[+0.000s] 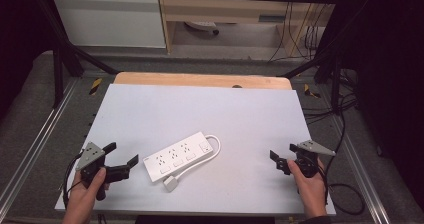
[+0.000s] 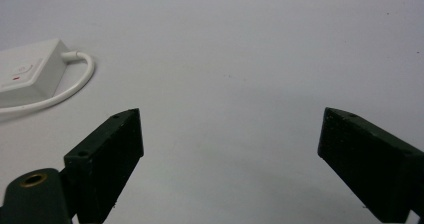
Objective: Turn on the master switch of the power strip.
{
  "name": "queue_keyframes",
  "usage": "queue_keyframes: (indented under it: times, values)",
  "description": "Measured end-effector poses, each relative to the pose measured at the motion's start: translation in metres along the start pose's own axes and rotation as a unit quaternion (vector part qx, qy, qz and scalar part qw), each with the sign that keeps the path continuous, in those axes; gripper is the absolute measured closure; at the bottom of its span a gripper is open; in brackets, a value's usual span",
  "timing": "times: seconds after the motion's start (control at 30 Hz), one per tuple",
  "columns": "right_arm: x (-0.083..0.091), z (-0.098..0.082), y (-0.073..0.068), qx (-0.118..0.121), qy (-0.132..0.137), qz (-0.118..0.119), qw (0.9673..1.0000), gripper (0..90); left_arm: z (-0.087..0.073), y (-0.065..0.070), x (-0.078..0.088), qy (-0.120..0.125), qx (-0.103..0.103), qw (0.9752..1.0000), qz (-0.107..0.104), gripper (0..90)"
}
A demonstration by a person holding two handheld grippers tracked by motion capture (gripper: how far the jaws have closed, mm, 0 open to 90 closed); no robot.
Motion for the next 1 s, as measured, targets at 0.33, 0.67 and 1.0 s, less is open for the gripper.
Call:
queue_keyframes:
  times: [0.33,0.67,1.0]
  values:
    - [-0.001,0.001,-0.003,0.003,-0.003,0.006,1.0000,12.6,-0.001,0.000,-0.001,-0.004,0.000,1.0000,0.000,5.8]
    - [0.005,0.013,-0.013,0.005,0.032,0.040,0.9987,12.2,-0.001,-0.001,-0.002,-0.007,-0.001,1.0000,0.000,5.8]
    - [0.010,0.039,-0.036,0.028,0.064,0.055,0.9960,16.3,-0.002,0.000,-0.002,-0.011,-0.005,0.9999,0.002,5.7]
Point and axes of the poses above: each handheld gripper's, and its own axes: x roughly backward along the jaws, z roughly out of its top, y roughly to its right, the point moved 1 cm from there along -x, roughly forward along the jaws, and after that the axes turned 2 degrees about -y, right-handed, at the moved point
